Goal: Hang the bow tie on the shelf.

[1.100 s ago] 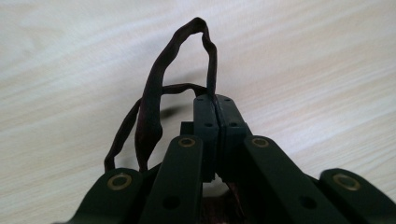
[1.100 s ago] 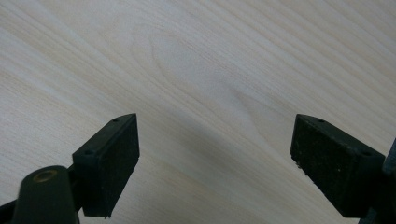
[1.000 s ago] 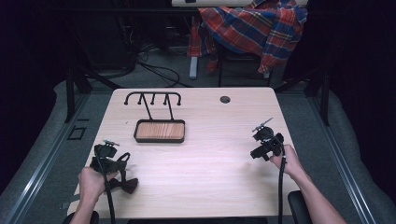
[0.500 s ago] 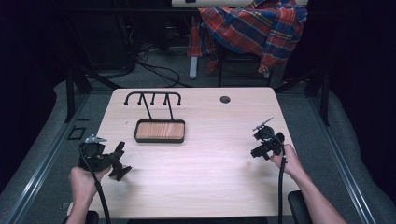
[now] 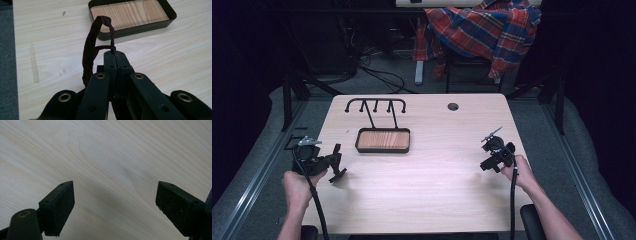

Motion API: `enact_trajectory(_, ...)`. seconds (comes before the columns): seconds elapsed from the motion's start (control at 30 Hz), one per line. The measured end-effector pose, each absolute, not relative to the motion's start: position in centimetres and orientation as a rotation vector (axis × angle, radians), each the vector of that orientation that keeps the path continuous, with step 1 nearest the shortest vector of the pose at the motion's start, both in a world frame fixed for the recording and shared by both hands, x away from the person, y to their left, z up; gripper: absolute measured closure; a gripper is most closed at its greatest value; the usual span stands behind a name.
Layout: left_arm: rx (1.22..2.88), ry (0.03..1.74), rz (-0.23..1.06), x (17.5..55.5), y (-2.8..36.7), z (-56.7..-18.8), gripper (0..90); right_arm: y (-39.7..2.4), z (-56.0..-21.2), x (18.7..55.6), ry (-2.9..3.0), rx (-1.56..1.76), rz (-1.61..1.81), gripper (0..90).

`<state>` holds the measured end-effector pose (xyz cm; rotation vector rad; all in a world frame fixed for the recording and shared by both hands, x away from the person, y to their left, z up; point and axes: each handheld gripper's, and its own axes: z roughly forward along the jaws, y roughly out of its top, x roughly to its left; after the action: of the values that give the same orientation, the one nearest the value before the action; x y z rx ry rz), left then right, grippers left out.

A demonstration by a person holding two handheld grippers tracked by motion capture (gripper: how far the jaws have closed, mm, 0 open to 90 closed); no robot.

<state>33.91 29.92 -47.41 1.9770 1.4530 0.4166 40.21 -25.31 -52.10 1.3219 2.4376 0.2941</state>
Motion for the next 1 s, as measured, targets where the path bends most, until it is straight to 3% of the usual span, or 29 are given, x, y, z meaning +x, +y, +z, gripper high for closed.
enact_trajectory(1.0, 1.906, 1.433, 0.49, 37.2, 30.4, -45.6, 89.2, -25.1, -52.3, 40.2, 2.449, 1.301, 0.281, 15.3)
